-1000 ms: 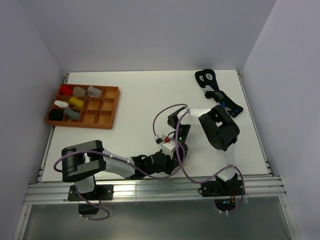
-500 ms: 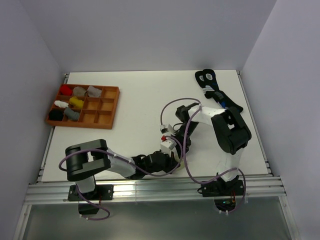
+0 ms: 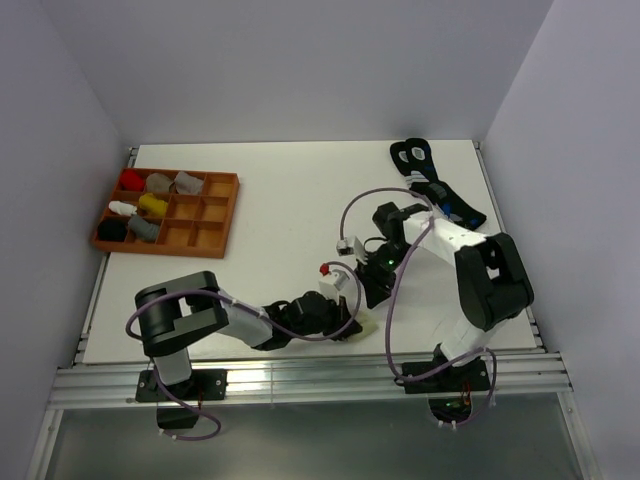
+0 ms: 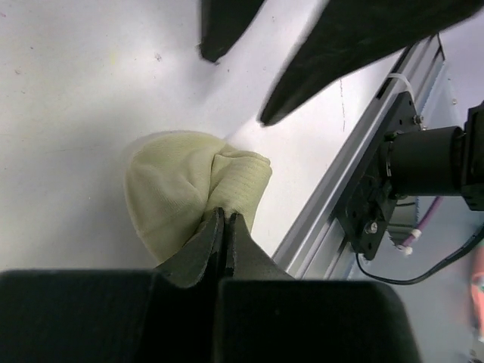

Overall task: Roll the socks
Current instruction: Roll the sock at the center of the board.

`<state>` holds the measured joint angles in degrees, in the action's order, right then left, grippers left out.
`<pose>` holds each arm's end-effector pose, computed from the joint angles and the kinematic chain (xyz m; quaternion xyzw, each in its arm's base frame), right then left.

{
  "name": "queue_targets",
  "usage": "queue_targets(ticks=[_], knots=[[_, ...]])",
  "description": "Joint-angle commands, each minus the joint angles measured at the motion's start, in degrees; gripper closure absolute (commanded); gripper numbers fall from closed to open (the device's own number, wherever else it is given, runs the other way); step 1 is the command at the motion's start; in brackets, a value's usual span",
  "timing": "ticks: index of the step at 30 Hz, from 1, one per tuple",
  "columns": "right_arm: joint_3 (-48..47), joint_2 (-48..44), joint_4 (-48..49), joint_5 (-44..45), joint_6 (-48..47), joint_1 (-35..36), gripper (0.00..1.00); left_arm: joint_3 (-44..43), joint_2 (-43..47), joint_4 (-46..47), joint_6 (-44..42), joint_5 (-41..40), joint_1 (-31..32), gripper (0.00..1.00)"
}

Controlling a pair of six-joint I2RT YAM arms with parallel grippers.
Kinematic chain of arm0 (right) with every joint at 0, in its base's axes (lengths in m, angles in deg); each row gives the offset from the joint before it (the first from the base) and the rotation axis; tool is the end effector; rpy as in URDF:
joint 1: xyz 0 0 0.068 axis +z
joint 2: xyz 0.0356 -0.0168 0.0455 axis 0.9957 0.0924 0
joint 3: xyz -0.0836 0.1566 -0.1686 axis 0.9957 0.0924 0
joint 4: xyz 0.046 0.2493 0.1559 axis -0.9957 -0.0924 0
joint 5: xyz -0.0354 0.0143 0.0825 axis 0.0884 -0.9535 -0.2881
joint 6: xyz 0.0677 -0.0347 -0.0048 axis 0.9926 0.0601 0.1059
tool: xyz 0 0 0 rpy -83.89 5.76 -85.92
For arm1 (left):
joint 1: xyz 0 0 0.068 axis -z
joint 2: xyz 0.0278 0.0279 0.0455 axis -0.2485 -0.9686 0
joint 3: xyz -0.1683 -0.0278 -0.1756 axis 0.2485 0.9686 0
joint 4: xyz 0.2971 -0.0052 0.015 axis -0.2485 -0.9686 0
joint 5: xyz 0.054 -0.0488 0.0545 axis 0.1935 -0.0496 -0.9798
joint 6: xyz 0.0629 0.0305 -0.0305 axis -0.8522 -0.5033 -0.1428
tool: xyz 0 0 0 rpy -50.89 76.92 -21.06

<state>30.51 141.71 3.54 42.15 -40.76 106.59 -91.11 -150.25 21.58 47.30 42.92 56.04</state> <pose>0.2581 0.1499 0.1040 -0.5468 0.7575 0.3533 0.0486 0.1203 -0.3330 0.0421 0.1482 0.8352 -0.4529 0.2747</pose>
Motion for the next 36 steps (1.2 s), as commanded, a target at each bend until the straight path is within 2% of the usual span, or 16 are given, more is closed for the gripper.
queue_targets(ticks=[1, 14, 24, 28, 31, 36], knots=[[1.61, -4.09, 1.02, 0.62, -2.24, -1.06, 0.53, 2.03, -4.28, -14.66, 0.25, 4.17, -2.23, 1.0], [14.87, -21.39, 12.87, 5.72, -4.7, -1.06, 0.52, -1.83, -6.92, -20.89, 2.89, 18.58, -10.4, 1.0], [19.63, -30.98, 12.36, 4.15, -9.44, -0.18, 0.54, -6.5, -10.35, -27.85, 3.23, 28.07, -15.41, 1.0], [21.55, -35.55, 12.97, 6.06, -8.57, 2.8, 0.53, -8.16, -11.93, -30.65, 3.15, 30.01, -16.56, 1.0], [24.1, -38.53, 15.6, 9.4, -6.29, 9.28, 0.53, -10.53, -13.16, -32.85, 3.06, 31.33, -17.26, 1.0], [28.15, -41.62, 19.47, 12.31, -3.74, 15.9, 0.52, -13.43, -14.3, -36.02, 2.54, 32.39, -17.96, 1.0]])
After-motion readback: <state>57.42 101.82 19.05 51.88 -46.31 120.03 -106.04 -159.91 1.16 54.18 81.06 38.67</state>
